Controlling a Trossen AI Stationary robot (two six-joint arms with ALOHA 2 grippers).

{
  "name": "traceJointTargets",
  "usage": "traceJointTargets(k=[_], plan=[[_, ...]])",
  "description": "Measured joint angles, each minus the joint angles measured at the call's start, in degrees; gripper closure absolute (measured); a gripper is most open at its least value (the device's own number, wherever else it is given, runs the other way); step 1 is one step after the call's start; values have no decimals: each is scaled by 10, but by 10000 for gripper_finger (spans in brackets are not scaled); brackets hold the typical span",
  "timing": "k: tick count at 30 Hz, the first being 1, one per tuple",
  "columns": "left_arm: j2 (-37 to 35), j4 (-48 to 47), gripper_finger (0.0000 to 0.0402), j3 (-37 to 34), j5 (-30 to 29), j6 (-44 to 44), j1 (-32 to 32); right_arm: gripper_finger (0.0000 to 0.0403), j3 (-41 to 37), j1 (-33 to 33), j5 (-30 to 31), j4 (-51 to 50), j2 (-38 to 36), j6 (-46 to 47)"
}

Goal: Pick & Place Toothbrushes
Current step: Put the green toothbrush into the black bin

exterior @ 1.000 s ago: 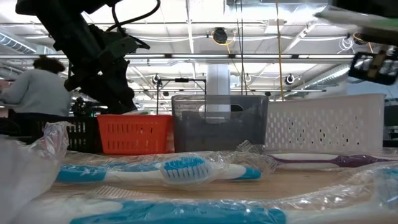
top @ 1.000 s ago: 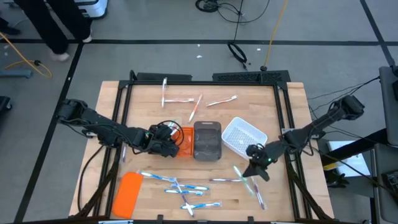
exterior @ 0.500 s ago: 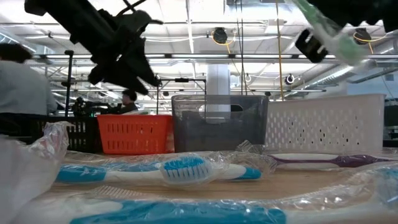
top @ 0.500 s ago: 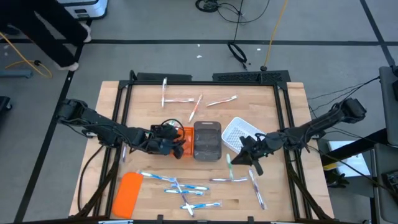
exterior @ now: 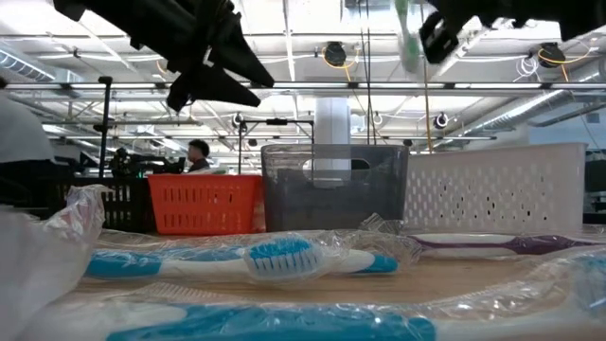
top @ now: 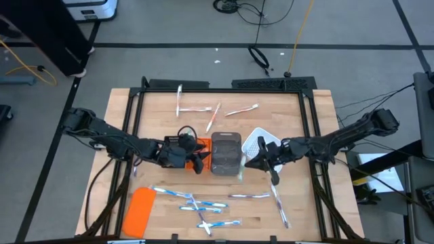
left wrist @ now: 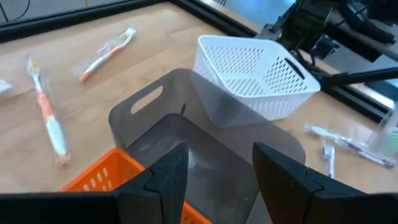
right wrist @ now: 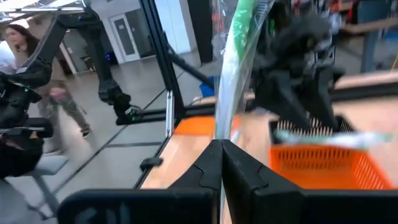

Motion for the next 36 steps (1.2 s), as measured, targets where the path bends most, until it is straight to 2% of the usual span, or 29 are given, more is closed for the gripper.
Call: traceJointTargets(k=[9, 14, 21, 27, 36], plan=[[0, 48, 220, 0, 0, 32, 0, 403, 32, -6, 103, -21, 0, -106], [0, 88, 220, 0, -1, 70, 0, 403, 32, -29, 103, -1, 4, -115], [0, 134, 220, 0, -5, 122, 8, 403, 32, -44, 85, 99, 72, -125], [0, 136, 220, 0, -5, 133, 17, 403, 32, -56, 85, 184, 121, -138], [1, 184, 220, 0, 6, 170, 20, 403, 39, -76, 82, 210, 157, -142]])
